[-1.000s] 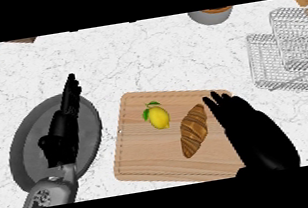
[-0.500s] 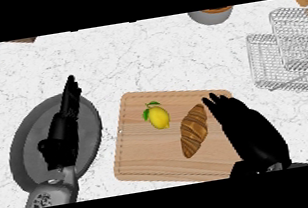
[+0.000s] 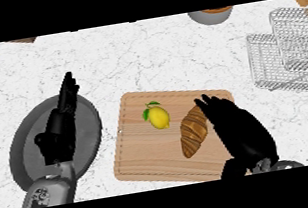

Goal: Pick the croissant from the cutting board and place it in the tiered basket

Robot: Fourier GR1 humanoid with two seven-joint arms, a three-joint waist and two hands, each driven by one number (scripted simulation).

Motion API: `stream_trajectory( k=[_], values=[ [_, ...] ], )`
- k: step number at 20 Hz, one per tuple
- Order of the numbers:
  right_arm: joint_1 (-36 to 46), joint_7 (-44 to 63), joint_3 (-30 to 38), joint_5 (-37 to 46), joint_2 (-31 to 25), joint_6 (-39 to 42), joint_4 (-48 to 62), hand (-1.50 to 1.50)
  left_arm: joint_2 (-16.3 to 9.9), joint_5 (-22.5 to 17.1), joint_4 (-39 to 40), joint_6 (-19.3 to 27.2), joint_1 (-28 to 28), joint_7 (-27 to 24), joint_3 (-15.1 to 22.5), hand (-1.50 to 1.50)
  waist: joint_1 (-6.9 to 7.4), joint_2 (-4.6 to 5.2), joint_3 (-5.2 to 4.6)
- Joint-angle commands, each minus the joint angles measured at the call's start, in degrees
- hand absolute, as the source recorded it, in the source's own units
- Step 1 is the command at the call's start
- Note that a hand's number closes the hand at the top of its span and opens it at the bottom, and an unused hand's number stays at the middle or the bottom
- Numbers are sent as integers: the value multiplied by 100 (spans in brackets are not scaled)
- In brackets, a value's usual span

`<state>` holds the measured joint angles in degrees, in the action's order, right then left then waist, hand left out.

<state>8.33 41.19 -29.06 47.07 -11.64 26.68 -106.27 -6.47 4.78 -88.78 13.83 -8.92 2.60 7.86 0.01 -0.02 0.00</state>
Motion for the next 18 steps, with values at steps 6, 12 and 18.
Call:
stream_trajectory(
  k=[6,12,18],
  values=[
    [149,-648,222,442,385,-496,1341,-150,159,122,61,-122,-14,-40,-95,0,14,6,1],
    [425,-662,414,623,725,-275,1590,-150,335,371,50,-65,98,-104,-64,0,8,4,0],
    [144,-1211,427,772,623,-705,1807,-150,453,412,5,-108,91,-10,-49,0,-3,4,0]
  ],
)
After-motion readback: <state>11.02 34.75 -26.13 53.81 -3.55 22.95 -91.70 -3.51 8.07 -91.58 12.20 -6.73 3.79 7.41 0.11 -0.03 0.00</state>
